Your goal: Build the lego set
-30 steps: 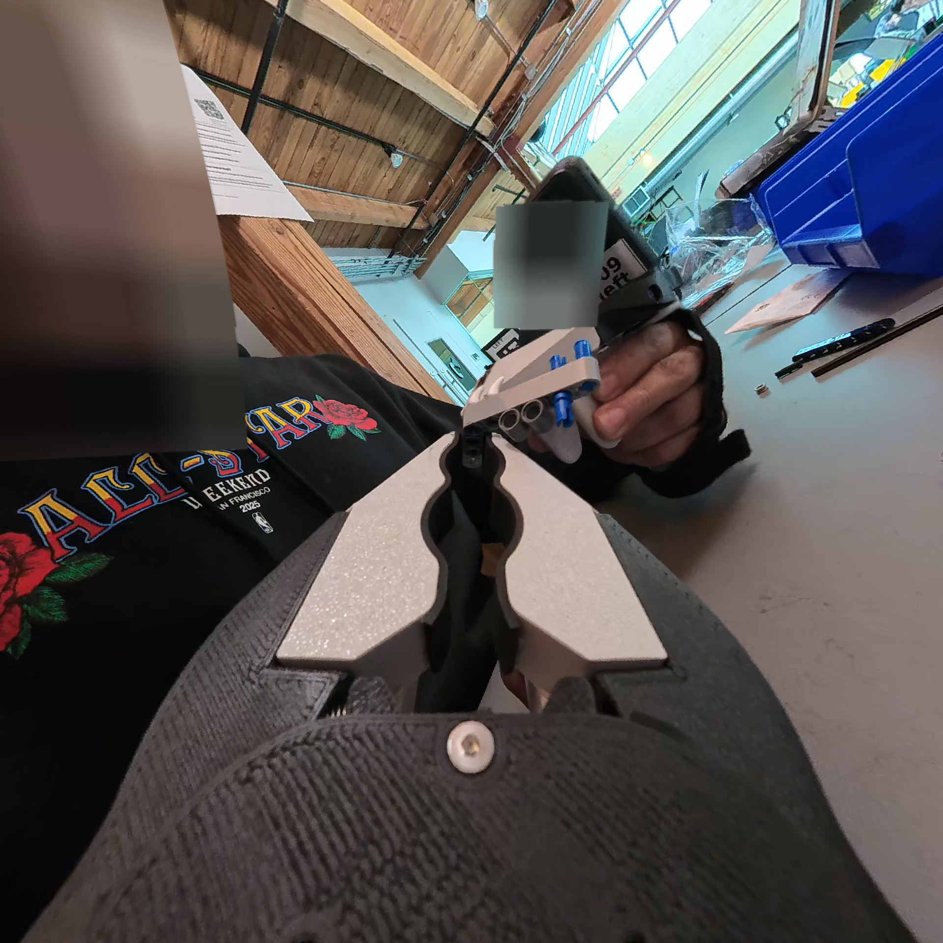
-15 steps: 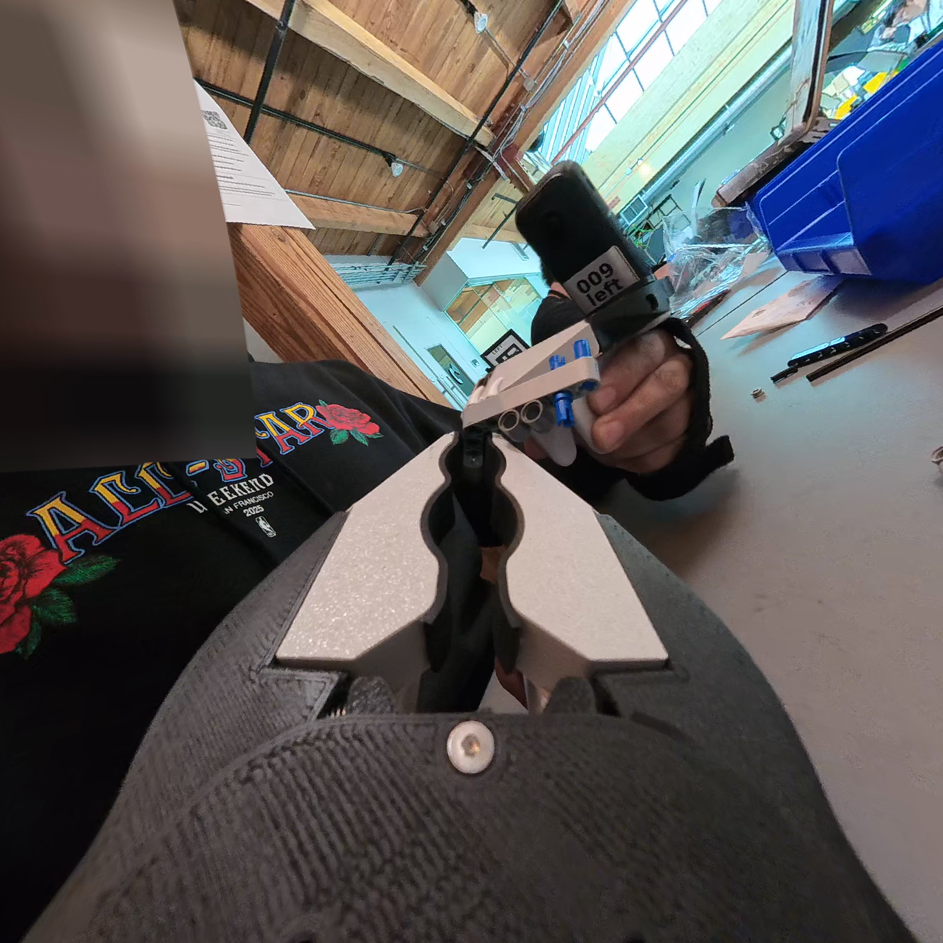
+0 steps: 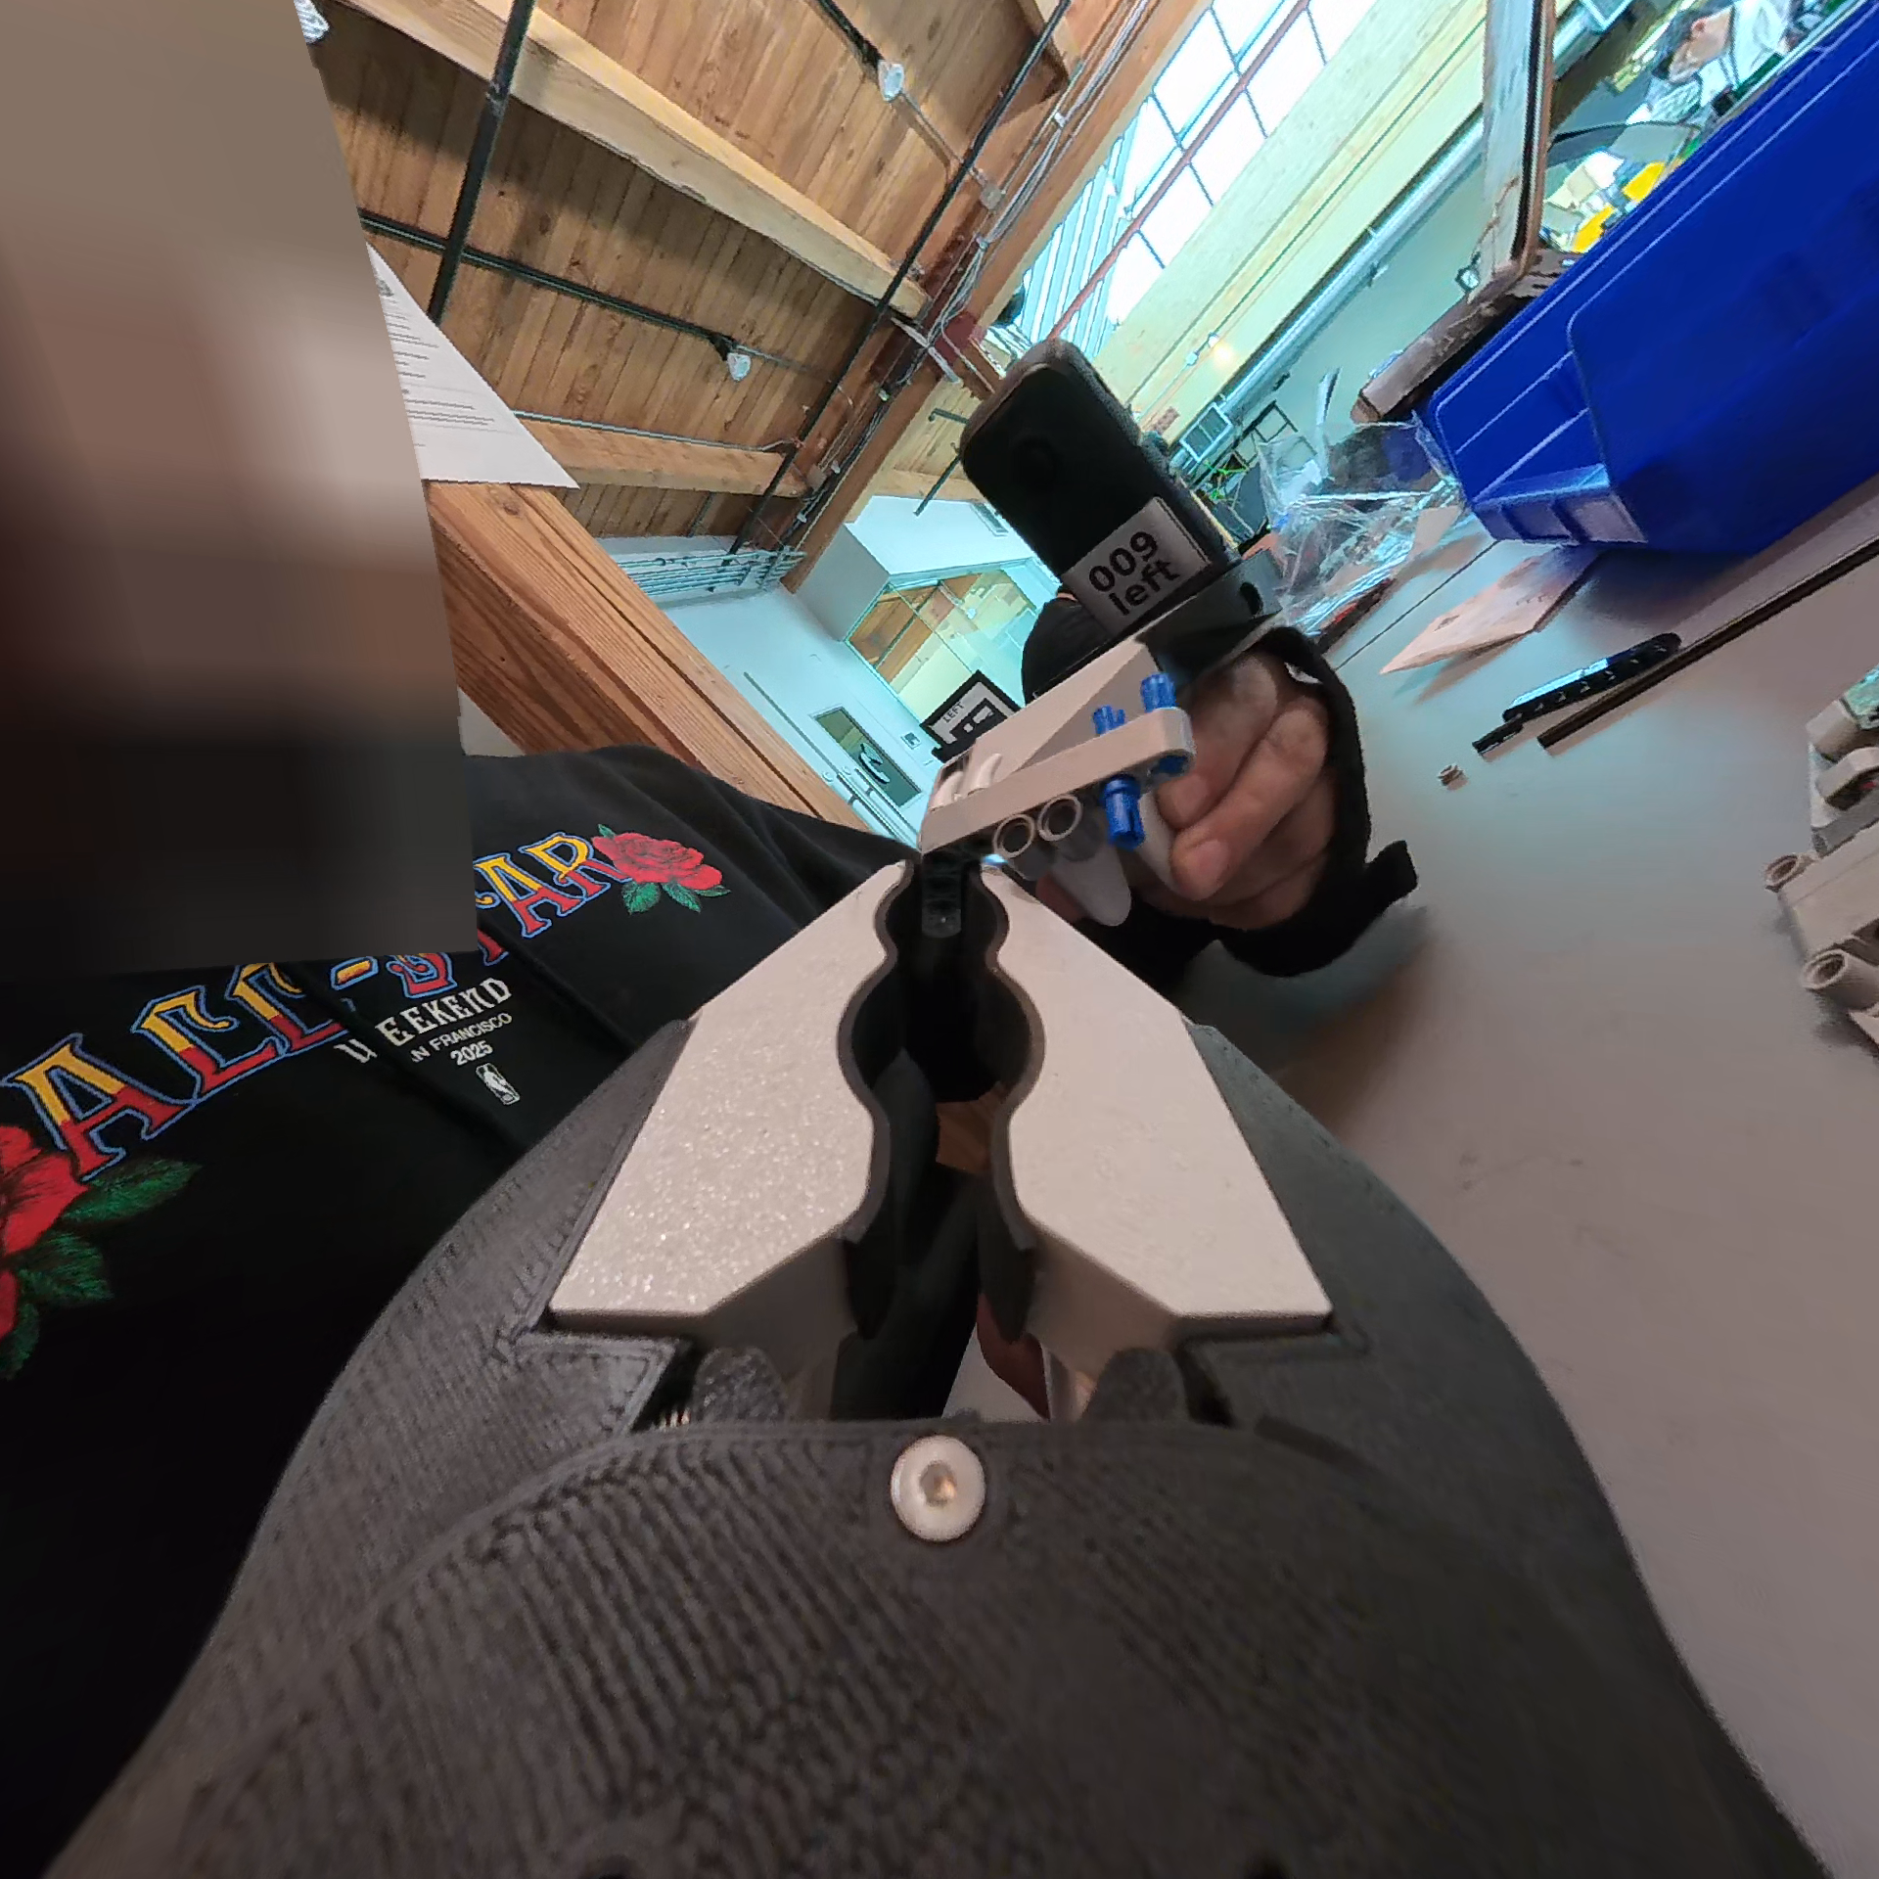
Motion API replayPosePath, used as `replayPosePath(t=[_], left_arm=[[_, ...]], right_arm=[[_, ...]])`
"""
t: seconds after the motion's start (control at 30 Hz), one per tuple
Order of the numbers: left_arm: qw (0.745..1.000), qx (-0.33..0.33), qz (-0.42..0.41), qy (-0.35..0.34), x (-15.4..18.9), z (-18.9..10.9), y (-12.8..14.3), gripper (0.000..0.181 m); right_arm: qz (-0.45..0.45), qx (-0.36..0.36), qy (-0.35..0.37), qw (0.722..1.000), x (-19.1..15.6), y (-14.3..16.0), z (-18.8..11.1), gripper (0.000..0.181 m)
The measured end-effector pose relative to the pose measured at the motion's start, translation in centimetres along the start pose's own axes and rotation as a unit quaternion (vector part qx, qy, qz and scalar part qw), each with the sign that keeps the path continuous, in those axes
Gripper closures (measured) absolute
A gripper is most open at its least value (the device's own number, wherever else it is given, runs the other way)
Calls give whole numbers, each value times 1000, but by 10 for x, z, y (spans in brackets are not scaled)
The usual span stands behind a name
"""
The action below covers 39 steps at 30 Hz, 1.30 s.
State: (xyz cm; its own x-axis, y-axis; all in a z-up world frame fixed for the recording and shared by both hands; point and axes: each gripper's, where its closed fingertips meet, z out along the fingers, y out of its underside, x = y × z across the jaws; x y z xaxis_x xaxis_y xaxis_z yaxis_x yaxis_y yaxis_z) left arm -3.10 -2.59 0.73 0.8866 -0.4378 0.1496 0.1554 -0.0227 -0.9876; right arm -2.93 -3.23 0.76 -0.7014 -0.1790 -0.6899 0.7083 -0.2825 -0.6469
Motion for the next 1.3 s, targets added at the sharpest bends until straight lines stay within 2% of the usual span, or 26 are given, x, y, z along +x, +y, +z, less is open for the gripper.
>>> replayPosePath(t=[0.17,0.23,0.3,0.37,0.43,0.5,0.6,0.73,0.97,1.13,1.3], left_arm=[[1000,17,5,-5,-4,-7,-2,180],[999,35,6,-7,-5,-16,-12,168],[999,14,11,-49,-16,-26,-11,165],[995,-23,5,-93,-28,-34,-1,164],[992,-67,-24,-100,-31,-36,15,160],[987,-89,-70,-111,-35,-36,24,160],[981,-108,-129,-92,-31,-32,33,160],[971,-118,-186,-96,-33,-33,44,165],[958,-100,-265,-52,-24,-25,46,175],[961,-99,-253,-48,-23,-24,45,175],[970,-145,-169,-94,-30,-31,54,174]], right_arm=[[1,2,21,1000,7,-1,2,175],[6,5,32,999,10,-2,1,175],[3,5,71,997,20,-2,0,176],[-20,-34,127,991,31,7,-1,176],[-51,-78,203,975,45,17,-5,175],[-61,-97,224,968,48,20,-5,175],[-72,-103,247,961,52,17,-8,175],[-97,-128,275,948,53,14,-12,175],[-132,-170,312,926,54,11,-8,175],[-127,-174,317,924,54,12,-7,175],[-52,-197,347,915,72,23,-25,175]])
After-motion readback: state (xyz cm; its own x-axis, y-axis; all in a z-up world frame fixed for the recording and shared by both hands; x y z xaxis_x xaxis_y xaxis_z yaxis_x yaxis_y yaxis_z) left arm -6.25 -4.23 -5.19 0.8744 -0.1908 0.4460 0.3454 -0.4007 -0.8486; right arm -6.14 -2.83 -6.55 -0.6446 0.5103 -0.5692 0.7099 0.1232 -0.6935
